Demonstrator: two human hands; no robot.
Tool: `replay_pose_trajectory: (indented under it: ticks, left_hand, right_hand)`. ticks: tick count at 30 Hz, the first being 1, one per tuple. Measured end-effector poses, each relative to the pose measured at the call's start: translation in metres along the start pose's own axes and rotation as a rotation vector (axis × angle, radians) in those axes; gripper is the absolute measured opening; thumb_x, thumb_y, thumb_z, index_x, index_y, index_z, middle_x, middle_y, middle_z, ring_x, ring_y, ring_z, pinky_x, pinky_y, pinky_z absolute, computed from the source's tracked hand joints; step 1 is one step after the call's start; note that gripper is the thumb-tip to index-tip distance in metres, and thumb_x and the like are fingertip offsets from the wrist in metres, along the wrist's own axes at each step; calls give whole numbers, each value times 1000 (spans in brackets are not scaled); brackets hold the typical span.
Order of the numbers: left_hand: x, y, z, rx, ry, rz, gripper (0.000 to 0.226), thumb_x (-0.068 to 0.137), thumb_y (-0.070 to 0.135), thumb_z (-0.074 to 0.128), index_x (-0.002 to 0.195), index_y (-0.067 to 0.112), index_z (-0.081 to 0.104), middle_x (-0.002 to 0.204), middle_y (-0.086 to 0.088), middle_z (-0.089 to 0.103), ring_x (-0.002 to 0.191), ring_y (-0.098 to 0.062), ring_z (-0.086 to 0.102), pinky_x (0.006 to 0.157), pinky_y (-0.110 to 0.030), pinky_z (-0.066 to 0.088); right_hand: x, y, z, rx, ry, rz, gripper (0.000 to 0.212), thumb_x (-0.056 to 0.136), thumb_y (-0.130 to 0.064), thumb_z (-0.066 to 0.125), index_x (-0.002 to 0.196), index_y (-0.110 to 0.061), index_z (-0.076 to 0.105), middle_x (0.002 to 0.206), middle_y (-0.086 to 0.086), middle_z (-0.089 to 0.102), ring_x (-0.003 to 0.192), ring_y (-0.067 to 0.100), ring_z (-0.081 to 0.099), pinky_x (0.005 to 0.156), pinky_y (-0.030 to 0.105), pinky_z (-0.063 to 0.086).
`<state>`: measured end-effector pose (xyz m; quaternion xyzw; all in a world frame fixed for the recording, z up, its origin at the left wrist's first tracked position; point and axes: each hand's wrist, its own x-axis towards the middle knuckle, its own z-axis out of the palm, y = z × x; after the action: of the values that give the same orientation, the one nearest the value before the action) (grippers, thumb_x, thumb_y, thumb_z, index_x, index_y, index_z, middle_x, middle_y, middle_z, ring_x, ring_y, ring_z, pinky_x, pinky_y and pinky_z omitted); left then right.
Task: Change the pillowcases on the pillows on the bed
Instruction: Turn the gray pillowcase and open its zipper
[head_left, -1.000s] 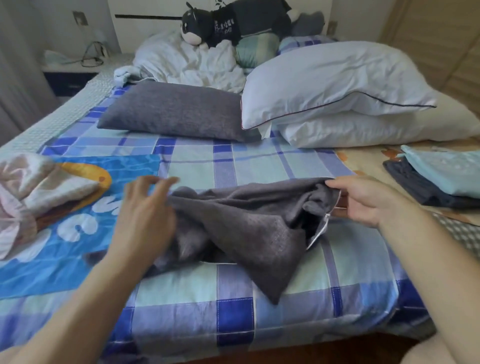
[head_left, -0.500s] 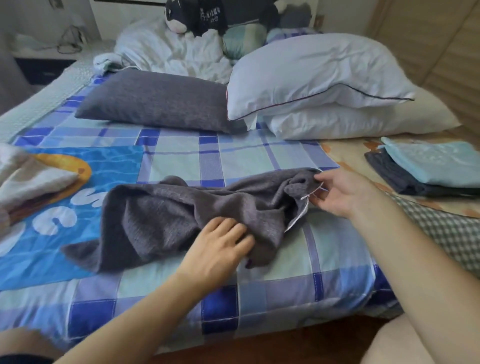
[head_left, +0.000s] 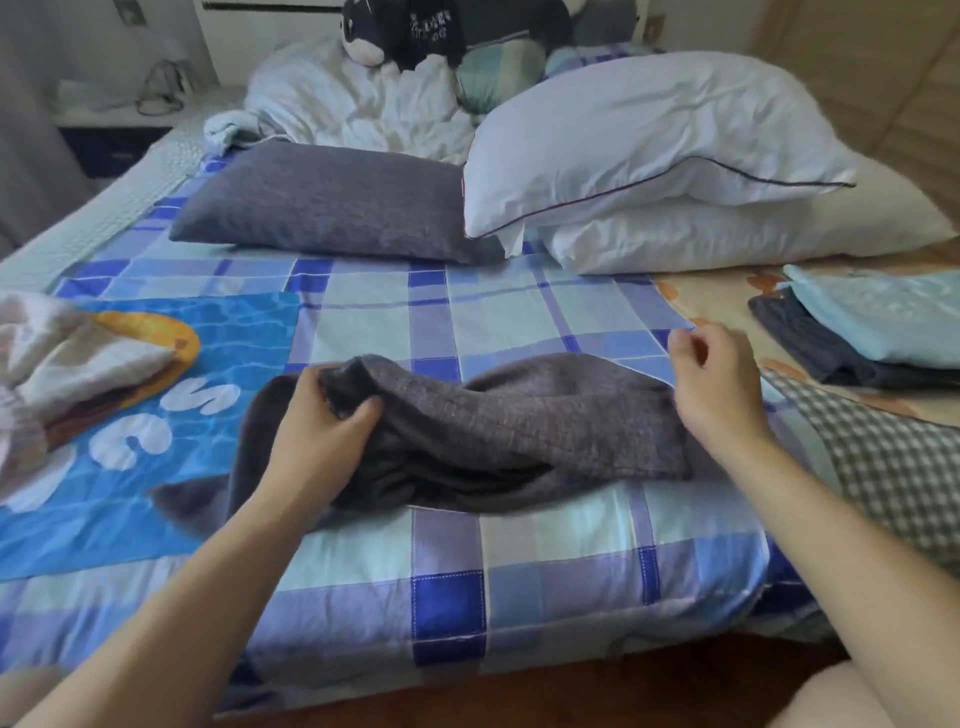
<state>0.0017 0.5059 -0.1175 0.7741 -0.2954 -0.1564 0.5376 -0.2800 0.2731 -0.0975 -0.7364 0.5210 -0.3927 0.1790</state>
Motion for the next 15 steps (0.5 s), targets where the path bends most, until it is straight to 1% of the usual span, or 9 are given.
replay_pose_trajectory:
  ticks: [1,3,5,6,7,9,11,13,15]
  left_hand:
    - [-1,4,0,58,43,34,21,92,26,69,109,21,57,92,8,66,87,-4,62,75,-22,45]
    - [-5,9,-1,176,129,95,16,97,29,62,93,14,59,79,6,63,74,-10,57,65,-29,39]
    - [-5,16,-5,131,160,86,33,101,32,55,79,8,57,66,5,55,59,-10,46,59,-35,35]
    - [-6,24,-6,77,162,95,37,101,33,55,75,6,54,63,4,48,56,-8,40,58,-34,33]
    - [-9,34,-8,15,154,123,39,101,32,56,73,6,51,62,4,44,56,-7,37,57,-34,32]
    - [-16,63,-14,-84,148,267,41,101,26,59,66,9,44,62,8,38,59,-6,33,54,-31,29]
    - [-16,99,-22,-138,153,406,42,101,22,59,64,11,41,64,9,35,61,-4,29,54,-29,26]
    - [0,143,-29,-164,119,501,39,100,27,58,68,8,46,67,4,37,64,-5,31,57,-31,28]
    - [33,199,-40,-117,126,510,38,97,35,59,72,7,53,67,4,42,65,-7,36,60,-32,32]
  right_hand:
    - [1,-6,-10,31,-80,-46,43,100,-35,52,80,2,55,81,16,57,79,33,52,64,40,30]
    - [-6,-20,-29,103,-457,-131,45,87,-58,57,84,-13,58,83,0,58,80,20,54,73,39,40]
    - [-29,-26,-34,-125,-853,-288,60,74,-69,66,119,-32,56,119,-12,53,111,7,50,97,29,41]
    - [-40,-23,-30,-307,-934,-391,76,75,-64,69,140,-36,42,135,-15,41,126,6,38,108,28,34]
    - [-45,-20,-24,-429,-928,-462,82,80,-50,71,151,-37,30,143,-14,35,134,8,31,112,29,31]
    - [-34,-23,-19,-434,-734,-396,62,85,-18,59,141,-41,47,138,-7,53,128,20,47,105,36,42]
    - [0,-28,-26,-96,-480,-131,41,76,-17,49,105,-37,69,101,-4,72,99,23,65,85,39,53]
    - [42,-42,-38,211,-275,10,26,77,-14,53,90,-24,73,82,0,72,80,19,66,71,35,55]
    - [77,-82,-55,189,-161,-3,16,82,-8,56,78,-16,69,75,9,68,73,24,61,63,35,47]
